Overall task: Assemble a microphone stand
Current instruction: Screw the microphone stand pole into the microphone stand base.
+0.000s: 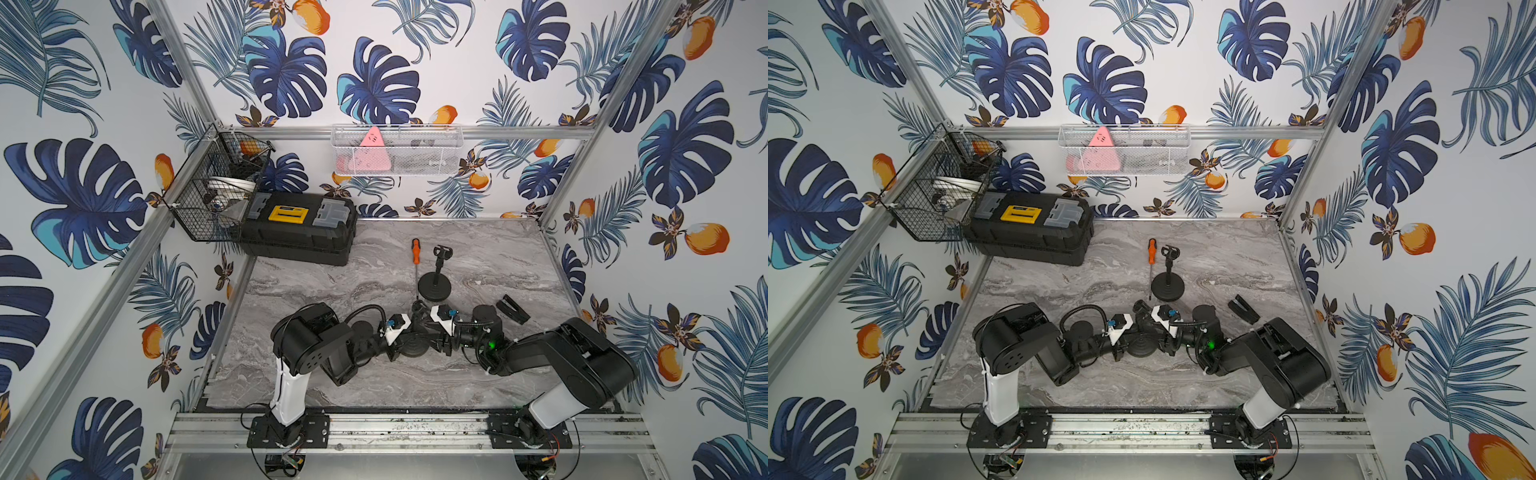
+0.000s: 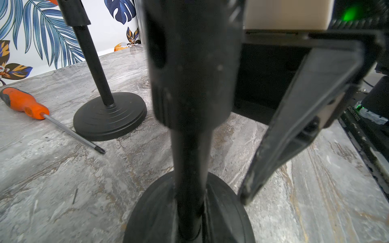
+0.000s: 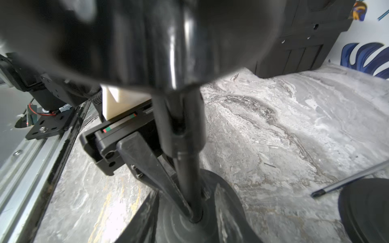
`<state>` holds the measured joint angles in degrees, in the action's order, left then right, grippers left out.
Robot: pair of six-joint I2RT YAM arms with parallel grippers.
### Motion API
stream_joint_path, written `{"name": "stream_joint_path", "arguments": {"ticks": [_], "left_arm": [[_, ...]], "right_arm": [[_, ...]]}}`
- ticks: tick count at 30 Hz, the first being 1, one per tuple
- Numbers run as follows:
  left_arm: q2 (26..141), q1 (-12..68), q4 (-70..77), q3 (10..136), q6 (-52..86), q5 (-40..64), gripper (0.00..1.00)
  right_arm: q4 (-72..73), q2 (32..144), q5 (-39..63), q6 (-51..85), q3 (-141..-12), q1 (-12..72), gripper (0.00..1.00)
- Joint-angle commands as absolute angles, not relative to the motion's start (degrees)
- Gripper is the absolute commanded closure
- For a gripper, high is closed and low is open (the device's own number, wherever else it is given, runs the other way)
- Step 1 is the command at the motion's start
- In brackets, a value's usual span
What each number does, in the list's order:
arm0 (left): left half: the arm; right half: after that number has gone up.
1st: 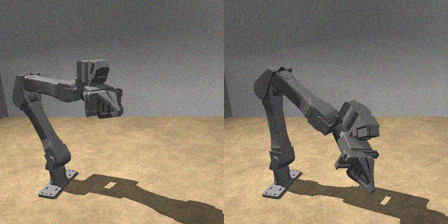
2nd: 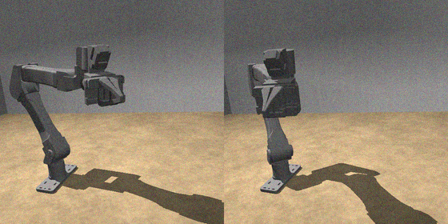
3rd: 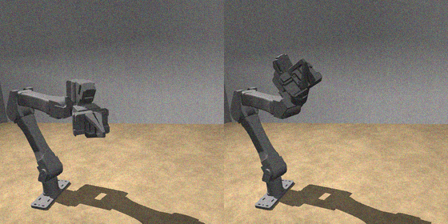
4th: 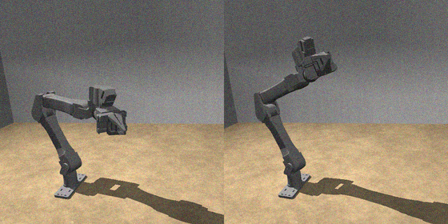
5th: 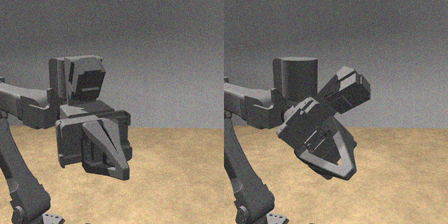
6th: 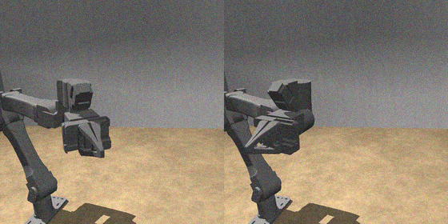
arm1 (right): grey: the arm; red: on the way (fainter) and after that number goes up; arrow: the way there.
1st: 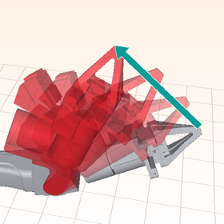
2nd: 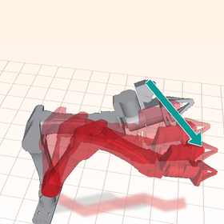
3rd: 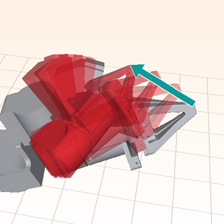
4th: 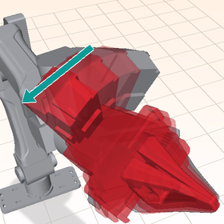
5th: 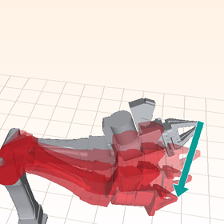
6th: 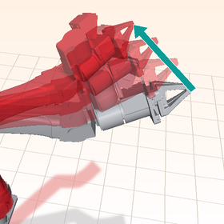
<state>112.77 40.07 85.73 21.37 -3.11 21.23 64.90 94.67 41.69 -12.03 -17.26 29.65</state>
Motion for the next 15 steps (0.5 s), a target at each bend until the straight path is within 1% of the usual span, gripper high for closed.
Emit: {"name": "stream_joint_path", "arguments": {"ticks": [1,3,6,9,15], "left_arm": [[113.3,40.3,85.3,21.5,-4.3,21.5,0.86],[113.6,40.3,85.3,21.7,-4.3,21.4,0.86],[113.6,40.3,85.0,21.8,-4.3,21.4,0.86],[113.6,40.3,85.3,21.7,-4.1,21.6,0.86],[113.0,40.3,85.4,21.5,-4.1,21.7,0.86]], "right_arm": [[81.0,99.9,42.4,-6.3,-16.7,29.7,0.53],[86.8,103.9,42.2,-4.8,-16.3,29.6,0.53],[86.8,105.4,43.5,-4.0,-17.5,29.7,0.56],[86.7,105.2,43.4,-4.5,-17.4,29.7,0.55],[86.7,101.4,41.7,-5.3,-15.6,29.7,0.54]]}}
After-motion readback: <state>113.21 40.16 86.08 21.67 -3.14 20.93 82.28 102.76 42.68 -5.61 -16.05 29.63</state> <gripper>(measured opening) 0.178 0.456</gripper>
